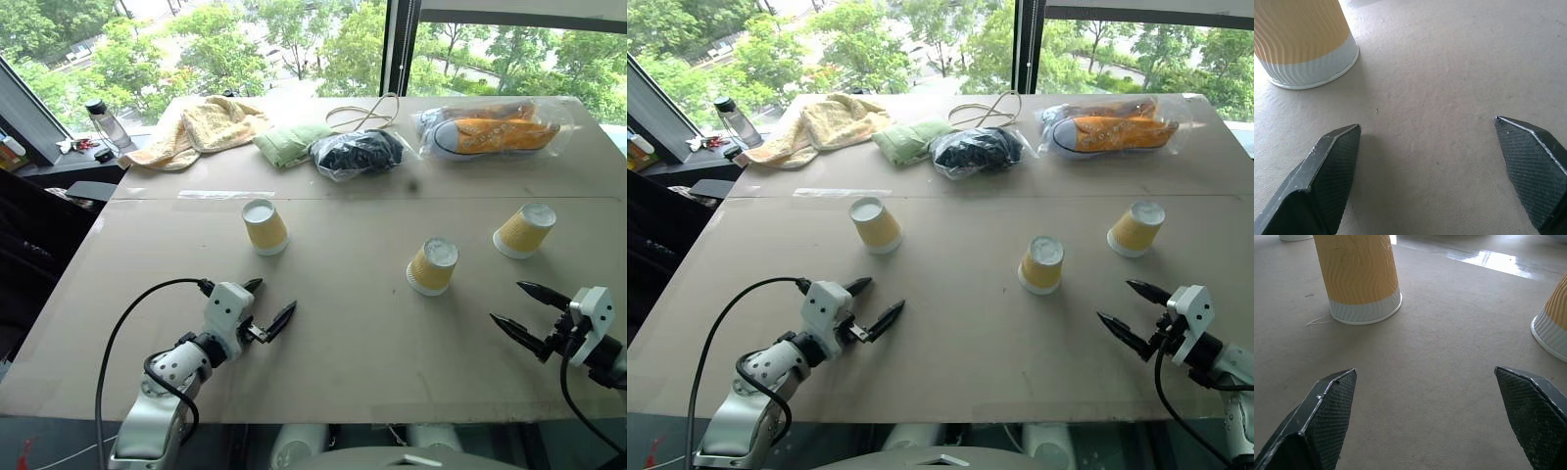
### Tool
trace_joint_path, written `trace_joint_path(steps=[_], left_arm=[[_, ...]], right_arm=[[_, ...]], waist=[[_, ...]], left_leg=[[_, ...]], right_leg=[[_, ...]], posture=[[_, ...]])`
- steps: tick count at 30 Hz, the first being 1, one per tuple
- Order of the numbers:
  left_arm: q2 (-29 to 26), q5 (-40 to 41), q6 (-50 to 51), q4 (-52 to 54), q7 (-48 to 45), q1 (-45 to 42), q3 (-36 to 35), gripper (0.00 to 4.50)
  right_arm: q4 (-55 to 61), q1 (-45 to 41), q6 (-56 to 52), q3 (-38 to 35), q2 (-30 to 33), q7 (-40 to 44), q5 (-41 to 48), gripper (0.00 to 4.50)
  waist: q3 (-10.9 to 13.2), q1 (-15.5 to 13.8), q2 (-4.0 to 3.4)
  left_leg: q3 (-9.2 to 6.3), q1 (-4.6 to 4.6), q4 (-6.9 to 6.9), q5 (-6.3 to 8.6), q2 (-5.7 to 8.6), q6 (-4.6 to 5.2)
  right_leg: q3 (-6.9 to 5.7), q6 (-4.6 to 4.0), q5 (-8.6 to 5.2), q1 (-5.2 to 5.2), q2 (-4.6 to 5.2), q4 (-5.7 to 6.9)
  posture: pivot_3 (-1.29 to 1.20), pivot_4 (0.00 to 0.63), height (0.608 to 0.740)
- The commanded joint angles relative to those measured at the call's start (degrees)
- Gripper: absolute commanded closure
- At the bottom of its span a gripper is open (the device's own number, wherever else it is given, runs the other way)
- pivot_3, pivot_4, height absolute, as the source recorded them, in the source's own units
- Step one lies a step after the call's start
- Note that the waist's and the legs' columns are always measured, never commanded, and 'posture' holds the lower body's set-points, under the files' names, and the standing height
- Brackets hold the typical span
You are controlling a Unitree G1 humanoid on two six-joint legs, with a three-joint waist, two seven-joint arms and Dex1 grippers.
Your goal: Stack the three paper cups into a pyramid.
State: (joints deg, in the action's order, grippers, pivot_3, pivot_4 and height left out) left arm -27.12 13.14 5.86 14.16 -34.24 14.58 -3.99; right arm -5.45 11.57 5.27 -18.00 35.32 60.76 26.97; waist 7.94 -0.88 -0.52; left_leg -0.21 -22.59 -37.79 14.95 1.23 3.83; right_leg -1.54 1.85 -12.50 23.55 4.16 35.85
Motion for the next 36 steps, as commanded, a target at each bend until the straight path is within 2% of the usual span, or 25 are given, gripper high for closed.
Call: trace_joint_path(steps=[1,24,28,29,36], left_arm=[[-0.79,0.54,0.17,0.27,-1.14,0.99,-0.79,0.00],[-1.04,1.80,-1.42,0.39,-3.81,0.87,-0.86,0.00],[-5.18,12.36,4.95,8.40,-12.53,-2.99,-0.66,0.00],[-6.10,13.95,5.73,9.89,-13.87,-3.94,-0.66,0.00],[-11.72,21.20,13.72,16.34,-17.08,-11.85,-1.30,0.00]], right_arm=[[0.33,-0.09,1.30,-1.69,0.61,0.54,0.67,0.05],[-0.95,-1.61,2.20,-0.75,0.69,1.28,0.14,0.05],[4.52,-4.99,-0.98,2.96,-2.35,0.64,2.85,0.05],[5.53,-5.53,-1.42,3.68,-2.77,0.42,2.97,0.05],[11.55,-9.88,-5.49,8.57,-5.04,-3.03,1.95,0.05]], waist=[[0.00,0.00,0.01],[0.06,-0.04,0.08],[0.13,0.04,0.14],[0.29,0.03,0.35],[0.34,-0.04,0.36]], left_leg=[[0.00,0.00,0.00,0.00,0.00,0.00],[0.00,-0.03,0.00,0.00,0.00,0.00],[0.00,-0.03,0.00,0.00,0.00,0.00],[0.00,-0.03,0.01,0.00,-0.02,0.00],[-0.01,-0.19,0.01,0.00,0.01,-0.01]], right_leg=[[0.00,0.00,0.00,0.00,0.00,0.00],[0.00,0.00,0.00,0.02,0.03,-0.01],[0.00,0.00,0.00,0.03,0.03,-0.01],[-0.01,-0.01,0.00,0.04,0.03,-0.01],[-0.07,-0.01,0.01,0.13,0.06,-0.07]], posture=[[0.00,0.150,0.740],[0.00,0.150,0.740],[0.00,0.150,0.740],[0.00,0.150,0.740],[0.00,0.150,0.740]])
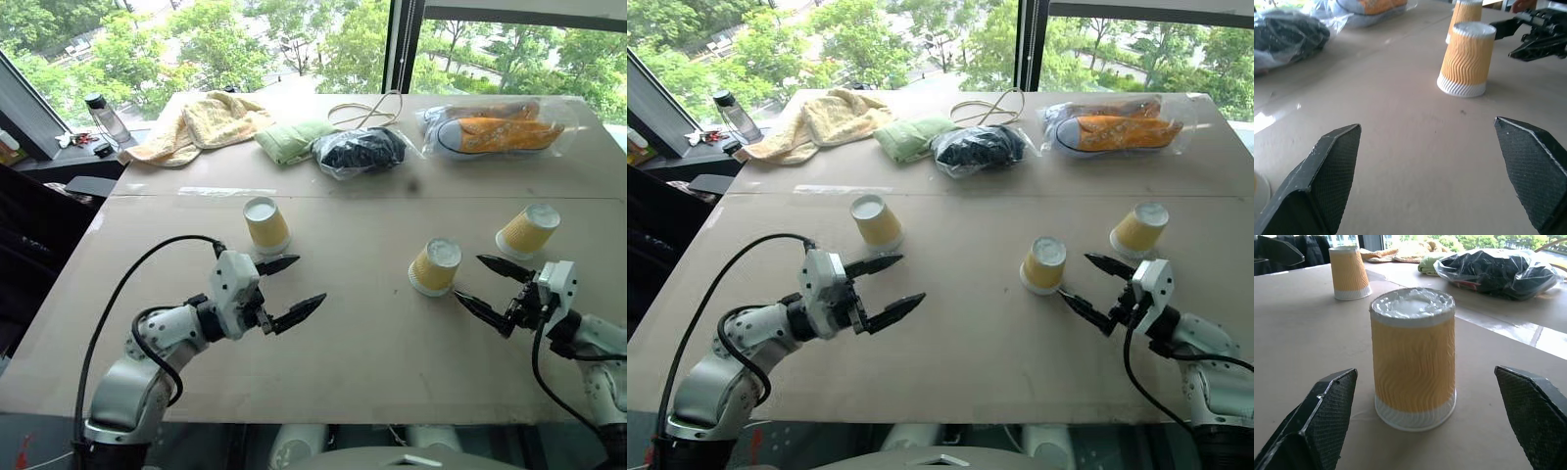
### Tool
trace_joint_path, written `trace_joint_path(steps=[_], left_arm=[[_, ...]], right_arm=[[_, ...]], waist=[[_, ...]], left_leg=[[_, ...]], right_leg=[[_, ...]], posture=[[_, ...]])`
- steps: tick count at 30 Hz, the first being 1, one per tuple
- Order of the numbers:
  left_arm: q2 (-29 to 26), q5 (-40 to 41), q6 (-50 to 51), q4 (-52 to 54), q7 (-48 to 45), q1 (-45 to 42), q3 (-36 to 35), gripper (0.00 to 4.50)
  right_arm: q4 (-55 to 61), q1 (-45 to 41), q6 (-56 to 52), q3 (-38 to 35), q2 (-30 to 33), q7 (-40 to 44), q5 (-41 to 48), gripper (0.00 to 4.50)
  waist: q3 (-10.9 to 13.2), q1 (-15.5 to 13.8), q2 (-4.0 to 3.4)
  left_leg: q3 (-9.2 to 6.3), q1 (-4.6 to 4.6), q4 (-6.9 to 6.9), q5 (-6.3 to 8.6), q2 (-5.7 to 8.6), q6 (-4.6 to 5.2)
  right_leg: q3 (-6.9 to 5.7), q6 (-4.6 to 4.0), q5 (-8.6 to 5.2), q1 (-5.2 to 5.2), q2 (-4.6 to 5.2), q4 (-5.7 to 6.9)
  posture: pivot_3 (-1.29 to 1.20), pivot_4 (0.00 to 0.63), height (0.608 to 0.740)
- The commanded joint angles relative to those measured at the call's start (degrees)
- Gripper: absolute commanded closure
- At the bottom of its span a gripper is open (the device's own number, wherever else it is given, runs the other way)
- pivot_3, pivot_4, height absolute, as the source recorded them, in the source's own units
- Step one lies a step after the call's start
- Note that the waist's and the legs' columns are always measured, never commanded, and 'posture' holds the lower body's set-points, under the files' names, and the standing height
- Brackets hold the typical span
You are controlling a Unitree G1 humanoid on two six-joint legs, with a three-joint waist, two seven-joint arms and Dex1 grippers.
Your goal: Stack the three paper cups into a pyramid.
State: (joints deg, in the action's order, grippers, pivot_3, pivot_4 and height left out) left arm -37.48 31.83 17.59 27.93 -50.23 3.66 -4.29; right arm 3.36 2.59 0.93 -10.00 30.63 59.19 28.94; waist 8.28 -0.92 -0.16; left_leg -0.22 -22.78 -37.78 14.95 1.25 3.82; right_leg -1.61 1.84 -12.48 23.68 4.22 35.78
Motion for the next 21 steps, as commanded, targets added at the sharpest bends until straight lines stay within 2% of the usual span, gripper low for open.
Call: trace_joint_path(steps=[1,6,15,18,21], left_arm=[[-1.79,3.07,2.62,2.99,-1.23,-1.65,-1.12,0.00],[-4.38,5.22,5.65,5.14,-2.07,-4.98,-1.57,0.00],[-4.62,5.88,7.11,6.37,-1.37,-5.52,-1.77,0.00],[-4.48,5.95,7.28,6.66,-1.06,-5.36,-1.96,0.00],[-4.48,6.07,7.37,6.91,-0.66,-5.28,-1.94,0.00]], right_arm=[[3.22,-1.56,-1.90,1.12,-0.64,-2.09,0.04,0.05],[4.14,-5.69,-3.72,3.96,-2.95,-4.35,-0.39,0.05],[1.27,-6.44,-1.75,6.36,-4.47,-4.94,-3.46,0.05],[0.89,-6.92,-1.92,6.09,-4.56,-4.63,-2.84,0.85],[0.62,-7.83,-1.69,6.12,-4.63,-4.44,-2.93,2.06]], waist=[[0.01,0.00,0.01],[0.13,0.07,0.06],[0.18,0.03,0.09],[0.18,0.04,0.08],[0.18,0.06,0.09]], left_leg=[[0.00,0.00,0.00,0.00,0.00,0.00],[-0.01,0.03,0.00,-0.02,-0.02,-0.02],[0.00,0.02,0.00,-0.02,0.02,-0.02],[0.00,0.04,-0.01,-0.02,0.02,-0.02],[0.00,0.04,-0.02,-0.03,0.02,-0.02]], right_leg=[[0.00,0.00,0.00,0.00,0.00,0.00],[-0.02,-0.01,0.01,0.01,-0.08,0.06],[-0.03,-0.01,0.00,-0.01,-0.10,0.05],[-0.02,-0.01,0.01,-0.01,-0.12,0.06],[-0.02,-0.01,0.01,-0.02,-0.13,0.07]], posture=[[0.00,0.150,0.740],[0.00,0.150,0.740],[0.00,0.150,0.740],[0.00,0.150,0.740],[0.00,0.150,0.740]])
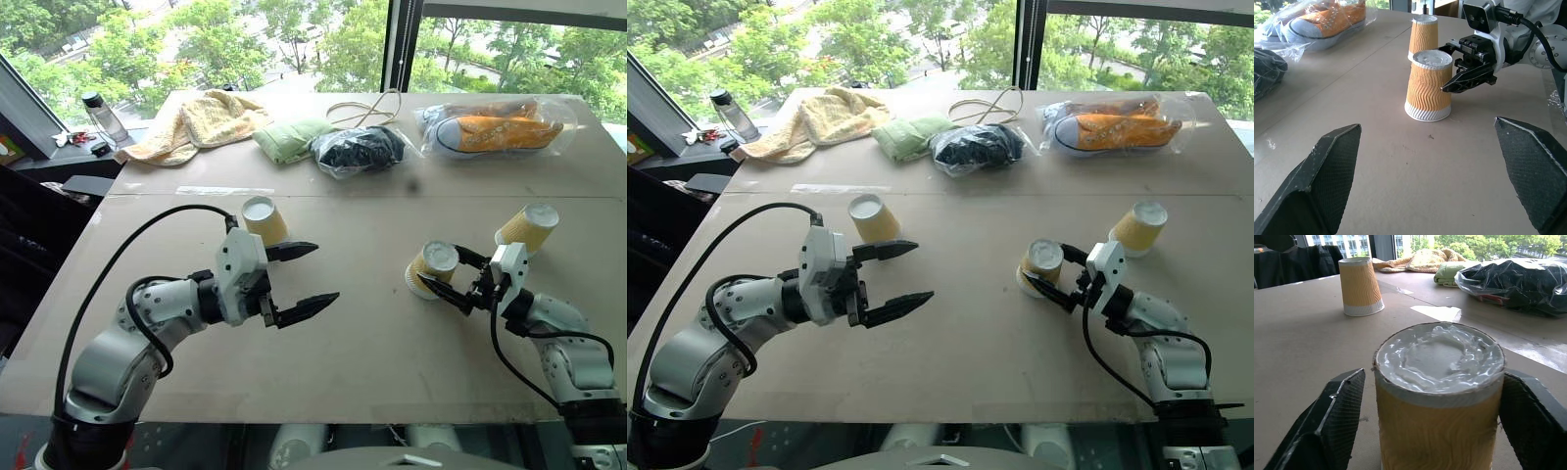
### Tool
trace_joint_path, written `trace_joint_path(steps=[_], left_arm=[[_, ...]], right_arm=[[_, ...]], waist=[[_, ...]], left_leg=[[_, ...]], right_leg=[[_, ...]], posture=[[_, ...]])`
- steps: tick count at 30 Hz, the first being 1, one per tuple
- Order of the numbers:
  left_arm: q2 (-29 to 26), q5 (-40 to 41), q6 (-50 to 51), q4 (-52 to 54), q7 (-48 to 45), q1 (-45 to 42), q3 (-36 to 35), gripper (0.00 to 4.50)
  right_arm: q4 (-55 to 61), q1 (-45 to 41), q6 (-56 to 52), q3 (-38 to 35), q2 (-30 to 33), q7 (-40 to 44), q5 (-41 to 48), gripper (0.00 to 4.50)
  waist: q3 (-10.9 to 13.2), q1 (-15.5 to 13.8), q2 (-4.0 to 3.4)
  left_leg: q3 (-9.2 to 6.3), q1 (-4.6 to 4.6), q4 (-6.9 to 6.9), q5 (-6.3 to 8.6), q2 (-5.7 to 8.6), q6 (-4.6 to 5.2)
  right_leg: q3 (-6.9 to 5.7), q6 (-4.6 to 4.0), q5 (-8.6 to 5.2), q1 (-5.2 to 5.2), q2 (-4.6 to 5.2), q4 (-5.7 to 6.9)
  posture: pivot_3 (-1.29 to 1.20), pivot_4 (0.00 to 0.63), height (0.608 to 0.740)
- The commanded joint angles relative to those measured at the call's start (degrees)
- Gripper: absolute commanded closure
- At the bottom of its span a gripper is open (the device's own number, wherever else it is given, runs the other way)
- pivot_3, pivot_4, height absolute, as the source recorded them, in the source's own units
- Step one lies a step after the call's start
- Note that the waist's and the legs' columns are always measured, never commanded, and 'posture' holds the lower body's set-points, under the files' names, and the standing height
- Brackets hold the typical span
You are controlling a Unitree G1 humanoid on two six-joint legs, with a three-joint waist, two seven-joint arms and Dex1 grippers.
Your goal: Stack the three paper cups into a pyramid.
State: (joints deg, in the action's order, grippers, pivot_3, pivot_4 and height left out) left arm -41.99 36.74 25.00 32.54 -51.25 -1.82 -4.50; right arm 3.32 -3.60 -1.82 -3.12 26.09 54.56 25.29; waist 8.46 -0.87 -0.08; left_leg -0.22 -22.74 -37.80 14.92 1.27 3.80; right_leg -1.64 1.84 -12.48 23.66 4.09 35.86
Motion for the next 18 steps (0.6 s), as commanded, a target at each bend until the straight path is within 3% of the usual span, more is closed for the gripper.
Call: trace_joint_path(steps=[1,13,18], left_arm=[[0.05,1.33,0.04,2.48,0.59,0.23,-1.77,0.00],[-1.41,1.08,-0.93,1.31,0.79,4.19,-7.70,0.00],[-0.82,1.17,-1.33,1.44,1.52,6.28,-10.24,0.00]], right_arm=[[0.67,-2.32,0.94,-0.60,-0.42,-0.23,0.58,2.46],[-10.38,-22.11,-3.24,9.54,-10.60,-5.46,-7.18,2.46],[-14.60,-25.63,-3.93,12.17,-12.32,-5.12,-9.47,2.46]], waist=[[0.00,0.01,0.00],[0.07,0.29,-0.01],[0.10,0.01,0.00]], left_leg=[[0.00,0.00,0.00,0.00,0.00,0.00],[-0.01,0.05,0.00,-0.12,-0.01,-0.19],[-0.02,0.03,0.00,-0.17,0.04,-0.28]], right_leg=[[0.00,0.00,0.00,0.00,-0.01,0.00],[0.01,0.00,0.01,0.02,-0.11,0.08],[0.00,0.00,0.01,0.01,-0.07,0.06]], posture=[[0.00,0.150,0.740],[0.00,0.150,0.740],[0.00,0.150,0.740]])
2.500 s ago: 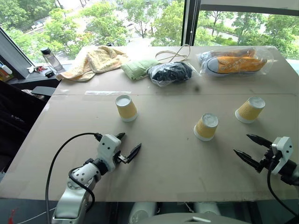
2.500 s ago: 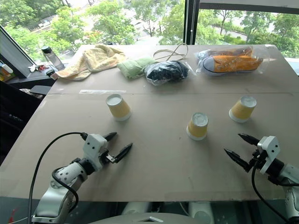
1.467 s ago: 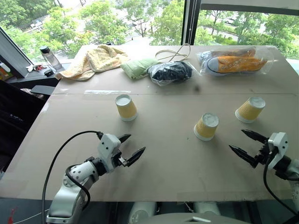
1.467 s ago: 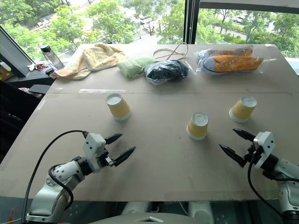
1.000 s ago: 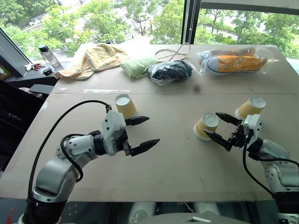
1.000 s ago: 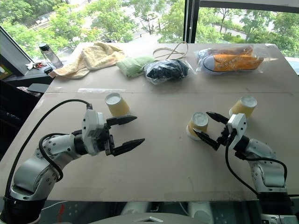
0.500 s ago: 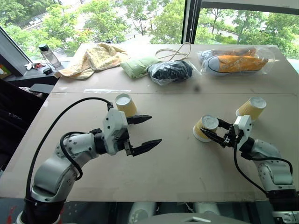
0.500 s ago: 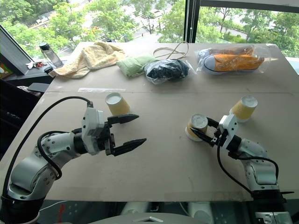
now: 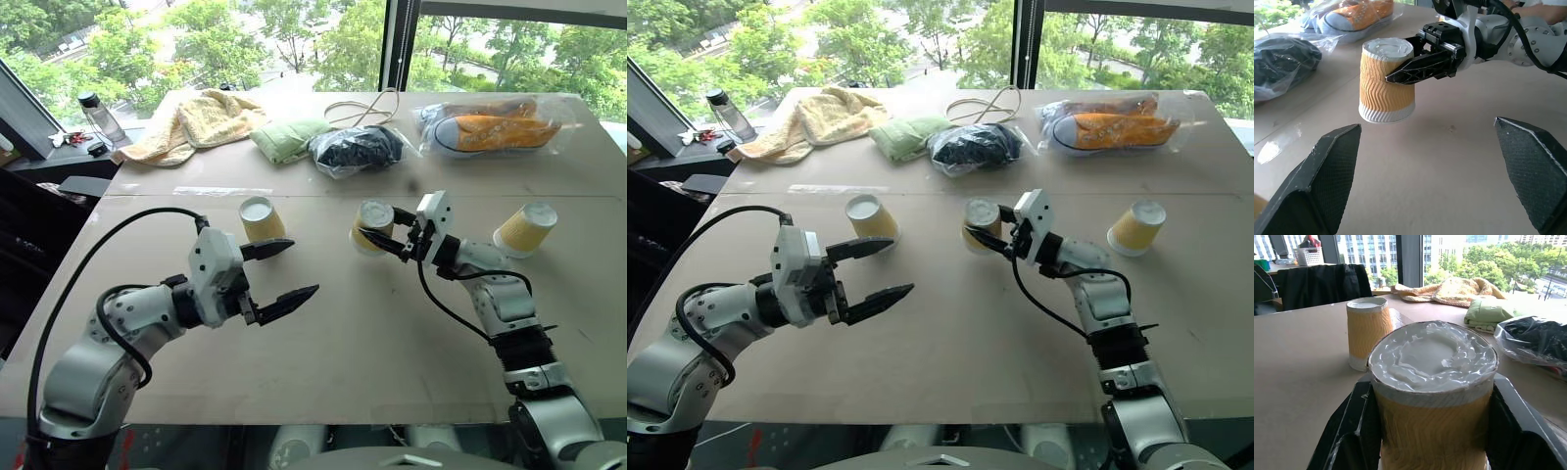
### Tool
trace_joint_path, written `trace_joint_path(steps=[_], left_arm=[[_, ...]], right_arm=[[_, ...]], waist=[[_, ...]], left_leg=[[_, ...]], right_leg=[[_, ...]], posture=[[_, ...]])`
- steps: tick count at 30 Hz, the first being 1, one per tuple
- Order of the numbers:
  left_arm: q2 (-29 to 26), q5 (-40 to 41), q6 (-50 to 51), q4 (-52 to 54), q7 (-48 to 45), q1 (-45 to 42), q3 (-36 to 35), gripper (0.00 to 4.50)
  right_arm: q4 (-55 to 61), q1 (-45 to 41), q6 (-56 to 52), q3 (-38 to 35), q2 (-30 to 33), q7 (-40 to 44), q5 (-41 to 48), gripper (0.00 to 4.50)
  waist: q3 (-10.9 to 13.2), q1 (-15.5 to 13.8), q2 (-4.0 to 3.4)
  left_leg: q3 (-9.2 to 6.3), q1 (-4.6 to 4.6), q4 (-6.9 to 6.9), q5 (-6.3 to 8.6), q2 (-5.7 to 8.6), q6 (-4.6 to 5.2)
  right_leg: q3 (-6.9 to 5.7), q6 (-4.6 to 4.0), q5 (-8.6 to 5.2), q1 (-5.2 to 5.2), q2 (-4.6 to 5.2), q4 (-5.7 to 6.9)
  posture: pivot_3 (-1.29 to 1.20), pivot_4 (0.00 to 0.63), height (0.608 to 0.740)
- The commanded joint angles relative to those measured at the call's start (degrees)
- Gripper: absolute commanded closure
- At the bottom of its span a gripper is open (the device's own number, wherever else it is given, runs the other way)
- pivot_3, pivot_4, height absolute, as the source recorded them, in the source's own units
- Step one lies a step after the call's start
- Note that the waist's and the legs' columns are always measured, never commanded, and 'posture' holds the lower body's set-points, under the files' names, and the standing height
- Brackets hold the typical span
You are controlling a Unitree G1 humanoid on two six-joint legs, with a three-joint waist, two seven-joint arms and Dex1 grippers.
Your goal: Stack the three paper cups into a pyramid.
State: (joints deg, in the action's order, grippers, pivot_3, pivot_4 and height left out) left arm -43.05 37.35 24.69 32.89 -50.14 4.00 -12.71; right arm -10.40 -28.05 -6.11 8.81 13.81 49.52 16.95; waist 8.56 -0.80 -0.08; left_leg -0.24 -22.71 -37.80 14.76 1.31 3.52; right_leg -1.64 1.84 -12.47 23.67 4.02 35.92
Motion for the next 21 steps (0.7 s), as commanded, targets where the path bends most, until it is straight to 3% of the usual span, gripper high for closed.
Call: trace_joint_path(steps=[1,4,6,16,21], left_arm=[[0.38,0.55,-1.04,1.23,0.56,0.64,-2.10,0.00],[0.81,0.47,-1.08,1.43,1.00,0.97,-2.05,0.00],[1.11,0.70,-1.01,1.44,1.13,0.72,-1.96,0.00],[3.33,5.22,3.27,0.46,1.98,-9.60,2.87,0.00],[4.66,5.91,7.04,-0.99,2.44,-17.96,7.93,0.00]], right_arm=[[-1.26,-1.36,0.28,0.29,-0.05,-0.05,-1.32,2.05],[-0.53,-0.85,0.23,-0.28,0.51,0.33,-0.95,0.66],[0.93,-0.31,0.13,-1.01,0.96,0.33,-0.15,0.06],[18.95,8.05,-0.66,-7.51,8.86,-2.72,2.04,0.06],[23.04,12.58,-3.09,-17.14,10.46,-12.43,1.94,0.06]], waist=[[0.01,-0.07,0.01],[0.05,0.13,0.03],[0.05,0.20,0.03],[0.11,0.22,0.06],[0.13,-0.08,0.10]], left_leg=[[-0.02,0.00,0.00,0.00,0.04,0.00],[0.00,-0.02,0.00,0.01,0.09,0.01],[0.00,0.00,0.00,0.01,0.08,0.01],[-0.08,-0.02,0.01,0.02,0.05,0.04],[-0.13,-0.03,0.00,0.03,0.06,0.06]], right_leg=[[0.00,0.00,0.00,-0.01,0.03,0.00],[0.05,0.00,0.01,0.00,0.07,-0.01],[0.04,0.00,0.01,0.00,0.06,-0.01],[-0.02,0.23,0.15,0.00,0.03,0.02],[-0.08,0.24,0.15,-0.03,0.00,0.04]], posture=[[0.00,0.150,0.740],[0.00,0.150,0.740],[0.00,0.150,0.740],[0.00,0.150,0.740],[0.00,0.150,0.740]])
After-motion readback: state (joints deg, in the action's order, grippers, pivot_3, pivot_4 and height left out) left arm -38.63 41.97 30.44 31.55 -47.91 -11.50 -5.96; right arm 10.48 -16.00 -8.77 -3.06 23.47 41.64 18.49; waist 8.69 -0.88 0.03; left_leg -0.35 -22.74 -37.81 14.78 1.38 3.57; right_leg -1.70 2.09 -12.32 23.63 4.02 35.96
